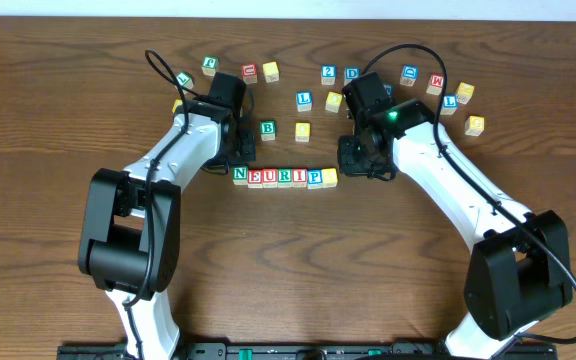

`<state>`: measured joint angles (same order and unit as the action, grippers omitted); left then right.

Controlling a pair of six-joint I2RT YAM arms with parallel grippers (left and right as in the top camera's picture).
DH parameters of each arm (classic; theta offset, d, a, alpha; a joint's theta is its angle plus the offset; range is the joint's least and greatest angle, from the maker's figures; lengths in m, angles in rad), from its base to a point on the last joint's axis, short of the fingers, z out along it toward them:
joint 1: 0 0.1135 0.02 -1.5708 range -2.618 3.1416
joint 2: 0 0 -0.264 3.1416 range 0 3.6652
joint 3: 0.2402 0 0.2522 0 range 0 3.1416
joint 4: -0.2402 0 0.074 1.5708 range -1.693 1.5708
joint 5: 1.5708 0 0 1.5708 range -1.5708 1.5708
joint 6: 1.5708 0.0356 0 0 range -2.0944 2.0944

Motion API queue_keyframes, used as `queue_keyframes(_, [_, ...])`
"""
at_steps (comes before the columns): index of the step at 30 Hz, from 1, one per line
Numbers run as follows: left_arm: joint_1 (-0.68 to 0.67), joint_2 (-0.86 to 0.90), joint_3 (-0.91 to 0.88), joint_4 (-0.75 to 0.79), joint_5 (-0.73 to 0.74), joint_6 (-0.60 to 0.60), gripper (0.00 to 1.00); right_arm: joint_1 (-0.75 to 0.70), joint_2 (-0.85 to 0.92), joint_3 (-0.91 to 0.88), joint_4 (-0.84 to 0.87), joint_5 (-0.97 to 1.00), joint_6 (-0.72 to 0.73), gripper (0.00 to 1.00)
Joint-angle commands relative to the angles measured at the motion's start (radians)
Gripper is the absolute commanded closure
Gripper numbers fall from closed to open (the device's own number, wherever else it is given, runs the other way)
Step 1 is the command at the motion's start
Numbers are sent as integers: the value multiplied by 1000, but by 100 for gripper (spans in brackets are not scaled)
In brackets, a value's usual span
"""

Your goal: Spell out NEURIPS

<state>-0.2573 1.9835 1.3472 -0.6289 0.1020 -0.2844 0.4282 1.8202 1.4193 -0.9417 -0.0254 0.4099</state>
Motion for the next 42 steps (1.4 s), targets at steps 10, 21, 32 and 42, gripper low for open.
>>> queue_keyframes(10, [-22,5,-1,-21,-9,-2,93,-9,-2,8,-3,20,8,80])
queue_keyframes(21, [-36,5,-1,-22,-18,-2,92,-9,-2,8,-7,20,8,80])
queue_keyframes(32, [-36,5,-1,-26,-17,-3,92,-10,-2,8,-13,24,8,80])
queue_keyframes(42, [-36,5,-1,-40,-17,-6,93,-10,-2,8,-12,27,8,80])
